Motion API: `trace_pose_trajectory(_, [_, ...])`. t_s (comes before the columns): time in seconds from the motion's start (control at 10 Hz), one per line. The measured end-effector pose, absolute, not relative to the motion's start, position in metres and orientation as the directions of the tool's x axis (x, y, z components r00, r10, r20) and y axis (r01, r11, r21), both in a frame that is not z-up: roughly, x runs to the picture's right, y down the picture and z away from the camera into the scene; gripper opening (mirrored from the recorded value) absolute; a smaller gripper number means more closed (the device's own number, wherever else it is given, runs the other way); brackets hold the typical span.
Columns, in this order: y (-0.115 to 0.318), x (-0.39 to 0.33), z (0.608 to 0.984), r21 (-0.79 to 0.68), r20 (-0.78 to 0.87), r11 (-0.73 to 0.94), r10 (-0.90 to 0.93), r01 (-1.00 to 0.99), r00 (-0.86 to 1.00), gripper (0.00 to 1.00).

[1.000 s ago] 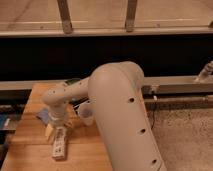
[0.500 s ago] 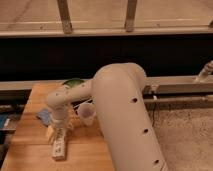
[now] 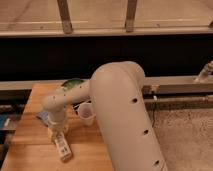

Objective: Place the bottle in the ceramic bowl

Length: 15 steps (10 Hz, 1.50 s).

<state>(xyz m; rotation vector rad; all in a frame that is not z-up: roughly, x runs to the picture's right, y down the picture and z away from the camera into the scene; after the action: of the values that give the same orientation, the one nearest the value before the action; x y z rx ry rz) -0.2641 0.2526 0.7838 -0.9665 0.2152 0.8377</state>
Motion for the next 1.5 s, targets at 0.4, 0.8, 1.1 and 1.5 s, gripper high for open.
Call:
trace_pose_trajectory(0.4, [0.244,-0.265,0.776,-0.663,-0.474,0.288,0.554,-0.692,0.684,0.00])
trace_pose_trajectory(0.8, [0.187,-0.256,0.737,-0.663,-0.374,0.332,0.630,-0.671,0.681,0.00])
trace_pose_trajectory(1.1, [0.127,-0.247,0.717,-0.647,-0.288,0.362,0.699,-0.671,0.655,0.00])
trace_pose_trajectory(1.5, [0.046,-0.236,0.718,-0.679,-0.111,0.357,0.813,-0.641,0.571,0.00])
